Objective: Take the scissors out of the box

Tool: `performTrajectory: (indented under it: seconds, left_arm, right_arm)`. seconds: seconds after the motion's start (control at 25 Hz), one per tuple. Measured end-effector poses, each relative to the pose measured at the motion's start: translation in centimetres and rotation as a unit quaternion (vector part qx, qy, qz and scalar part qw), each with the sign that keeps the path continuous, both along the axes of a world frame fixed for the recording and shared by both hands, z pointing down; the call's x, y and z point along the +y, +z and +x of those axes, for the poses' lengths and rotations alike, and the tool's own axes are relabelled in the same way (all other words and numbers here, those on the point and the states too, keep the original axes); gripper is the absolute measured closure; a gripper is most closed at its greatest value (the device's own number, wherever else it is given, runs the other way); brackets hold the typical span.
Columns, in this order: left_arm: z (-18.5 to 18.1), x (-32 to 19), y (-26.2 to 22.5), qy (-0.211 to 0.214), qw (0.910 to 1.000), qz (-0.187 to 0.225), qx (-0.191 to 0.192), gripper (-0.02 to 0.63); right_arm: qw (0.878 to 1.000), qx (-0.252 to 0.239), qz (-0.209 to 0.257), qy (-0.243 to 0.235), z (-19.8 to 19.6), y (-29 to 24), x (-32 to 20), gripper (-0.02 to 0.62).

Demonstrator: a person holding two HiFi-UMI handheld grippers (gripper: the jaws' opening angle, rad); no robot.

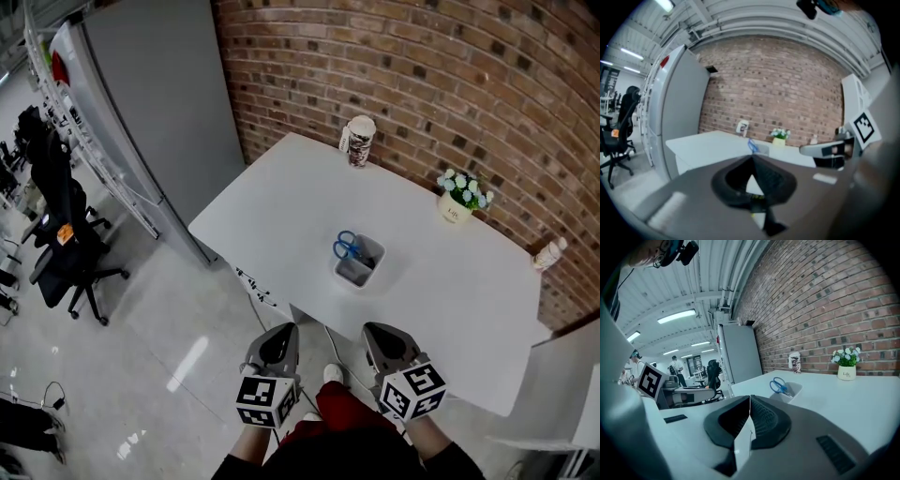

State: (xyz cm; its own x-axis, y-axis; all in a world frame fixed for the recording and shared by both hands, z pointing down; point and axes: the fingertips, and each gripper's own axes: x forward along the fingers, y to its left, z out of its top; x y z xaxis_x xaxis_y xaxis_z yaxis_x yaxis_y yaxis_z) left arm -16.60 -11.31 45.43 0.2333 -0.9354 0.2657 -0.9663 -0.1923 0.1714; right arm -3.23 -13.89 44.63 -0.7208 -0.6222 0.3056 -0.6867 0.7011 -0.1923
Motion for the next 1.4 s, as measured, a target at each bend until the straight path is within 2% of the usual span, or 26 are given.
performTrajectory:
  seconds: [0.48, 0.64, 0.84, 1.4]
  left_arm:
    - [1.6, -7.1, 0.4, 0.037, 0.9992, -0.006, -0.012, 0.603]
    - [2.4, -8.9, 0.9, 0.049, 0.9985, -0.02, -0.015, 0.601]
    - [3.1, -11.5, 1.2, 0.058, 0.998, -0.02, -0.017, 0.601]
    - [4.4, -17.7, 2.9, 0.075, 0.9953, -0.057, -0.023, 0.581]
  right_arm:
    - [0.999, -0.004, -0.003, 0.042, 2.1, 0.1, -5.6, 0.587]
    - [0.998, -0.004, -0.007, 0.054, 3.0, 0.4, -7.2, 0.586]
    - [0.998, -0.006, -0.011, 0.062, 3.6, 0.6, -9.1, 0.587]
    - [0.997, -0.004, -0.027, 0.078, 4.9, 1.7, -13.6, 0.586]
